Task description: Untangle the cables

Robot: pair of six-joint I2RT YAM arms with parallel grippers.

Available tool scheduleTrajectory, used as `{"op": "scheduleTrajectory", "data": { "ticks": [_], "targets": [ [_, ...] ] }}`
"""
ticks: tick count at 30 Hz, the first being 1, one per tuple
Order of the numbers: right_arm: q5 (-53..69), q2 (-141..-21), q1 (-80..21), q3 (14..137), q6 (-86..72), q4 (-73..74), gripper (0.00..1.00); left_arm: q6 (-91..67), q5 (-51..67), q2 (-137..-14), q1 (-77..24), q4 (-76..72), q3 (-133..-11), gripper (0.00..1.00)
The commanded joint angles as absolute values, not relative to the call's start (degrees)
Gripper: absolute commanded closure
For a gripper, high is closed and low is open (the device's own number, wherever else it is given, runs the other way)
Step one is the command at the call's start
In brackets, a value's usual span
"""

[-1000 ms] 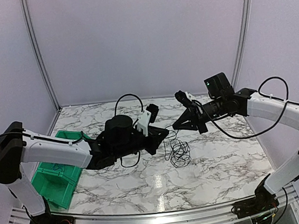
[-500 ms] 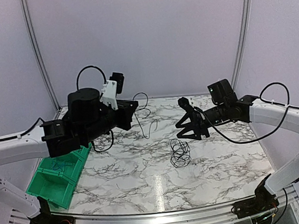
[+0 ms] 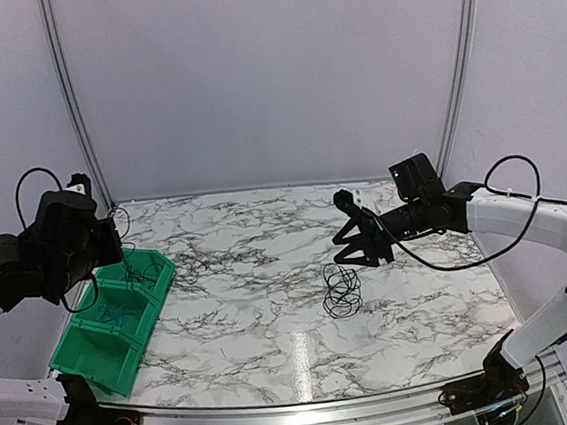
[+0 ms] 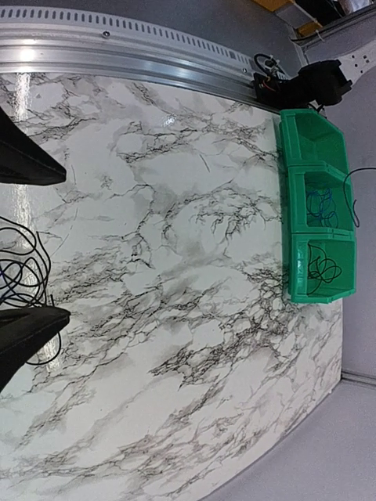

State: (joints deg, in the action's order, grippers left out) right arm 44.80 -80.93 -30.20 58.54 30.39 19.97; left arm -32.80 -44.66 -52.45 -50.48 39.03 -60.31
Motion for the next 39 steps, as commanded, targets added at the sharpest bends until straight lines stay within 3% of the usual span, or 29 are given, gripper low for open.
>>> {"op": "scheduleTrajectory", "data": {
  "ticks": [1,19,28,39],
  "targets": [
    [44.1,-82.0,-29.8,59.2,31.6,20.0,0.47,-40.7,-47.5,-49.0,-45.9,50.8,-58.0,1.00],
    [42.9,-84.3,-29.9,60.4,34.0,22.6,0.47,-61.5,-42.7,-42.3,-44.4,82.2,-60.8,1.00],
    [41.7,-85.4,-31.2,60.6,34.6,23.2,0.47,-63.5,-37.2,-36.1,-44.3,82.5,-54.6,1.00],
    [41.7,-85.2,-31.5,60.7,34.8,23.5,0.46,-69.7,-34.5,-42.6,-44.2,80.7,-49.3,1.00]
  ]
}}
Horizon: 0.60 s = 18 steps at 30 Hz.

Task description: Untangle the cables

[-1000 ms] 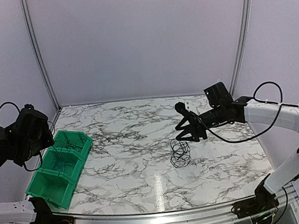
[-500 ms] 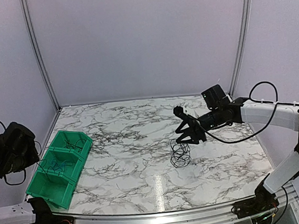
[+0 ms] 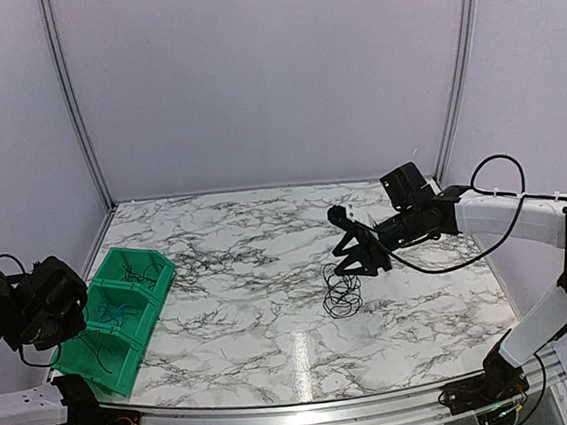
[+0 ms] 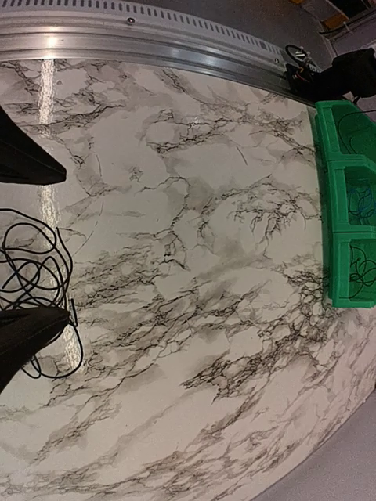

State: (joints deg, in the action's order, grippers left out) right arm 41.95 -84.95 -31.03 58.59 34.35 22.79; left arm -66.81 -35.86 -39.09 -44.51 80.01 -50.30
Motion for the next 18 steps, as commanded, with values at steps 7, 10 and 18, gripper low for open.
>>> {"op": "scheduleTrajectory", "data": {
  "ticks": [7,10,18],
  "targets": [
    [42.1,-84.8,-31.5,60.8,34.7,23.7,0.46,-75.8,-28.3,-43.0,-44.1,75.6,-42.8,1.00],
    [42.0,-84.5,-31.6,60.7,34.7,23.8,0.46,-78.9,-28.9,-41.9,-43.8,75.2,-42.1,1.00],
    [42.1,-84.5,-31.6,60.9,35.1,24.2,0.46,-78.8,-30.6,-44.1,-43.7,75.4,-42.5,0.76]
  ]
}}
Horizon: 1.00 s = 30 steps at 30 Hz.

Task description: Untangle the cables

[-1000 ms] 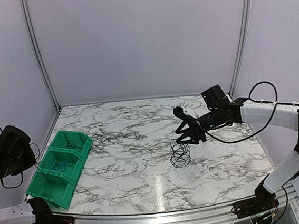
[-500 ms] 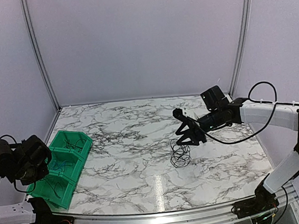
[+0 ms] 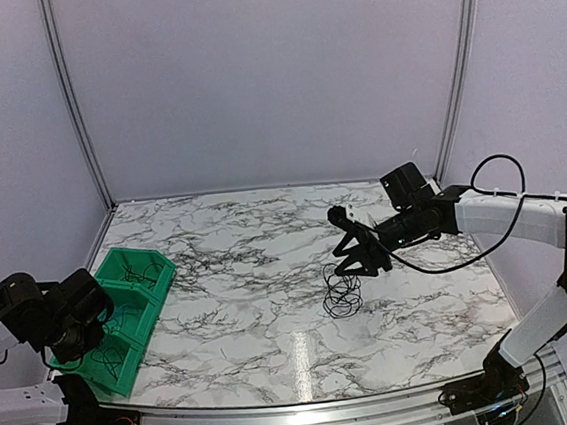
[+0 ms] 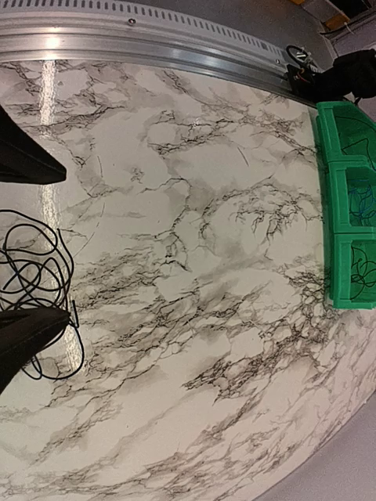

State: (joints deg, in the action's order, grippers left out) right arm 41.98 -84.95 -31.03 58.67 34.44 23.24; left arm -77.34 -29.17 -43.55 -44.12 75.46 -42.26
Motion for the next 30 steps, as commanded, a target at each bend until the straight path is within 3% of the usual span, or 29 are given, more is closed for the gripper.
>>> {"op": "scheduleTrajectory", "data": {
  "ticks": [1,5,11,17,19,25,30],
  "targets": [
    [42.0,-84.4,-31.6,60.9,35.1,24.3,0.46,-79.4,-30.8,-43.2,-43.7,75.4,-42.4,0.76],
    [42.0,-84.1,-31.6,60.9,35.1,24.3,0.46,-82.5,-32.5,-39.5,-43.6,75.4,-41.9,0.67],
    [41.8,-84.5,-31.6,60.9,35.0,24.2,0.46,-77.6,-37.7,-38.7,-43.6,74.5,-47.1,0.66],
    [40.7,-84.8,-31.6,61.0,34.9,24.1,0.46,-68.3,-40.4,-47.1,-43.6,71.9,-50.1,0.43],
    [40.6,-84.7,-31.6,60.9,34.9,24.1,0.46,-67.8,-42.8,-49.6,-43.6,71.4,-49.4,0.40],
    [38.3,-85.2,-31.4,61.0,33.9,23.4,0.46,-49.6,-45.1,-57.2,-43.5,52.4,-49.2,0.39],
    [34.3,-88.5,-29.7,61.5,32.6,23.0,0.48,-36.8,-32.4,-65.3,-43.8,34.3,-53.7,0.37]
  ]
}}
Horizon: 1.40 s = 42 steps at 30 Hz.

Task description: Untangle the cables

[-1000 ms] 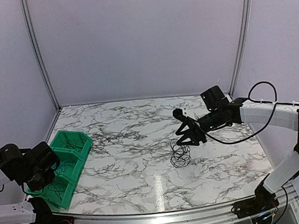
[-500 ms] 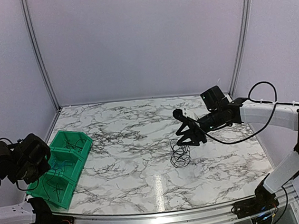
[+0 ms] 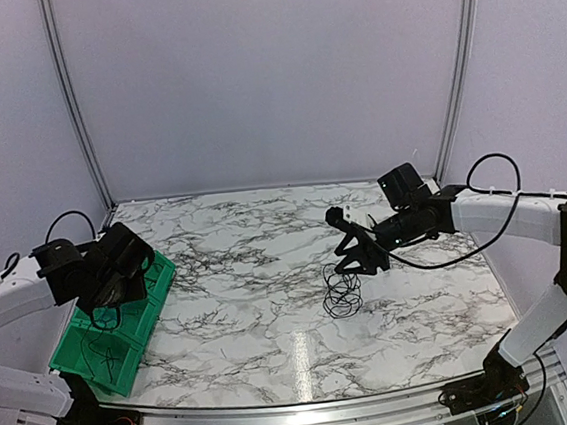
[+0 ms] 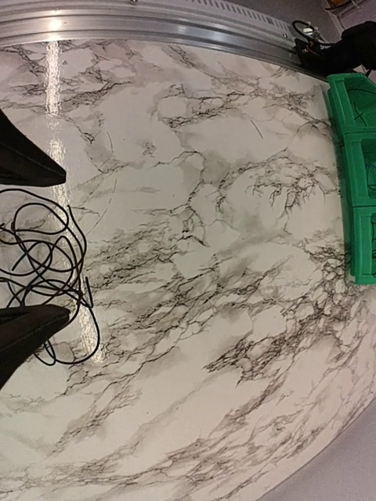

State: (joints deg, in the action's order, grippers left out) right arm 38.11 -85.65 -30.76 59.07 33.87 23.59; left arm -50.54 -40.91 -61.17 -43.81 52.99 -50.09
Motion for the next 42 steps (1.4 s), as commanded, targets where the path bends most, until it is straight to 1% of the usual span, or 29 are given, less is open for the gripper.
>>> {"op": "scheduleTrajectory", "data": {
  "ticks": [1,3,4,6,9,15,18,21,24,30,33,35,37,38,41,42],
  "targets": [
    [33.8,-89.5,-29.4,61.8,32.8,23.4,0.50,-35.3,-28.7,-66.3,-44.0,29.2,-53.6,0.37],
    [32.4,-91.5,-29.0,62.7,33.1,24.6,0.53,-33.5,-21.9,-68.3,-45.1,17.3,-52.2,0.37],
    [31.7,-92.3,-28.8,63.1,33.0,25.1,0.53,-32.7,-19.2,-69.7,-46.1,9.2,-51.4,0.37],
    [30.0,-93.5,-28.5,63.3,32.9,24.9,0.54,-30.4,-14.6,-74.2,-48.0,-1.2,-51.5,0.37],
    [27.3,-95.3,-28.0,63.4,32.6,24.5,0.54,-28.2,-9.5,-84.3,-50.1,-7.2,-58.6,0.36],
    [24.1,-98.8,-27.9,63.8,33.9,25.2,0.55,-27.8,-1.9,-107.1,-51.4,-7.5,-77.0,0.36],
    [23.8,-99.4,-27.6,63.9,33.9,25.3,0.56,-30.2,-1.1,-115.1,-51.4,-4.9,-84.1,0.38],
    [23.4,-99.8,-27.3,63.9,34.0,25.1,0.55,-32.2,-0.3,-119.9,-51.3,-6.6,-86.6,0.41],
    [23.2,-100.0,-26.8,63.8,34.0,25.1,0.55,-34.3,4.2,-124.1,-51.2,-8.8,-88.9,0.45],
    [23.2,-100.6,-26.5,63.7,34.2,25.1,0.54,-38.0,12.0,-130.6,-51.2,-11.2,-93.6,0.47],
    [23.1,-100.9,-26.4,63.8,34.2,25.1,0.54,-39.7,13.8,-132.9,-51.2,-10.8,-95.2,0.55],
    [23.1,-101.2,-26.5,63.8,34.2,25.1,0.54,-40.6,13.8,-133.8,-51.3,-10.5,-95.4,0.59],
    [23.0,-101.5,-26.4,63.8,34.3,25.1,0.54,-40.9,13.6,-134.0,-51.2,-10.3,-95.2,0.60],
    [23.0,-101.6,-26.4,63.8,34.3,25.1,0.54,-41.1,13.5,-134.0,-51.3,-10.3,-95.0,0.63],
    [22.7,-102.5,-26.4,63.9,34.3,25.2,0.53,-41.1,13.4,-133.5,-51.2,-10.6,-94.2,0.76],
    [22.5,-103.0,-26.4,64.0,34.3,25.3,0.53,-41.1,13.3,-133.2,-51.2,-10.7,-93.9,0.83]
  ]
}}
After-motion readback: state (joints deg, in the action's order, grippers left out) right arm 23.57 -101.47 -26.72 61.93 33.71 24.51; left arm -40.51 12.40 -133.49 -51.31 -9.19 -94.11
